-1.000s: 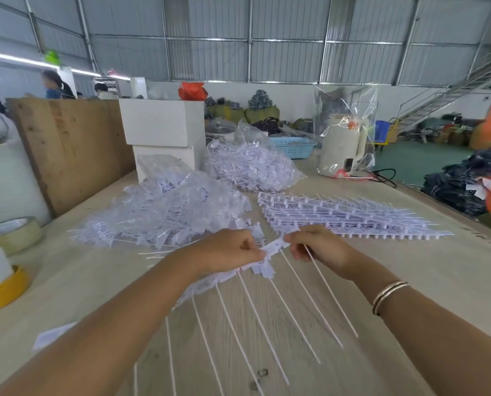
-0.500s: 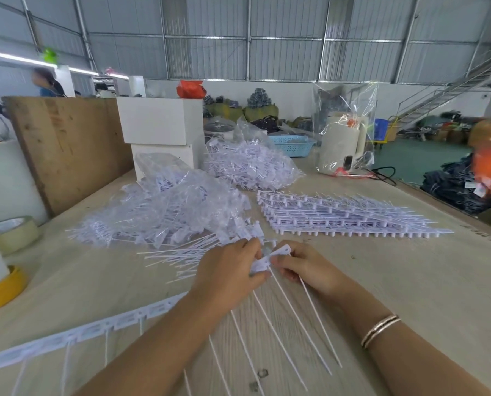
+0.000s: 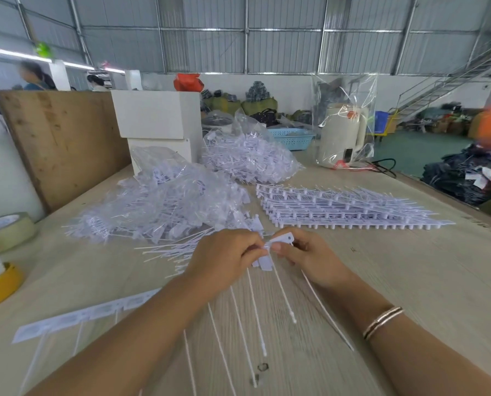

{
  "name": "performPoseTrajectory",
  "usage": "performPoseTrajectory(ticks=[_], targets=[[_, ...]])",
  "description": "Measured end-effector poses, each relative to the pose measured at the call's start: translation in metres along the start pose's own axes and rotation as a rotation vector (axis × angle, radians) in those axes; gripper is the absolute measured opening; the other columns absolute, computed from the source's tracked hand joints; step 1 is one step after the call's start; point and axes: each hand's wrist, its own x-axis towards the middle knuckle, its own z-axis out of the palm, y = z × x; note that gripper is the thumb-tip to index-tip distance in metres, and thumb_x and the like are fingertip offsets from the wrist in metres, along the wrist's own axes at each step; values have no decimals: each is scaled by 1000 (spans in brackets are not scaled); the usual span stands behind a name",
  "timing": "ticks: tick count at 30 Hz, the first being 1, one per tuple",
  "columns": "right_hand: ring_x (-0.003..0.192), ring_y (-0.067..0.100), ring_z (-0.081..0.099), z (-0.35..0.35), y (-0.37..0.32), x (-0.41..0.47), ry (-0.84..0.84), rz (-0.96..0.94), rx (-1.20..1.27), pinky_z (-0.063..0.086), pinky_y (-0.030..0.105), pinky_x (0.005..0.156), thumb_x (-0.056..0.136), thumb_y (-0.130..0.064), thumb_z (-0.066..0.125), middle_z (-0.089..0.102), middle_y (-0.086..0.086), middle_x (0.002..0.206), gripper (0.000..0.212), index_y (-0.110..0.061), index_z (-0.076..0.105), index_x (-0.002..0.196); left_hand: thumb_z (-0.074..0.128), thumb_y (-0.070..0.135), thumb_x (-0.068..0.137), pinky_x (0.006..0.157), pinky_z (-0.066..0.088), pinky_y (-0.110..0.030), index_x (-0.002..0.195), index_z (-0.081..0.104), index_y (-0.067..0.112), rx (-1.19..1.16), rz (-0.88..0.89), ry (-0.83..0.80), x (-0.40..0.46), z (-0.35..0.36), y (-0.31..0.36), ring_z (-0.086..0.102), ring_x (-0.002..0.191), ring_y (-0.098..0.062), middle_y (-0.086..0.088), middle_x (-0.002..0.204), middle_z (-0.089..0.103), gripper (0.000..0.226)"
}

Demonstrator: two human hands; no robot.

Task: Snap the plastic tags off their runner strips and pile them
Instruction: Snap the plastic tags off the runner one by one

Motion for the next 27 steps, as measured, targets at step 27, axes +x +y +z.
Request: performPoseTrajectory(ticks=[27], targets=[[99, 12, 48, 11, -8, 0, 130, 132, -410, 33, 26, 88, 89, -24, 61, 53, -8, 97, 9, -18, 65, 95, 66, 39, 80, 57, 34, -27, 98, 46, 26, -151, -194, 68, -17, 7, -11, 46, 68, -1, 13, 83, 47, 30]])
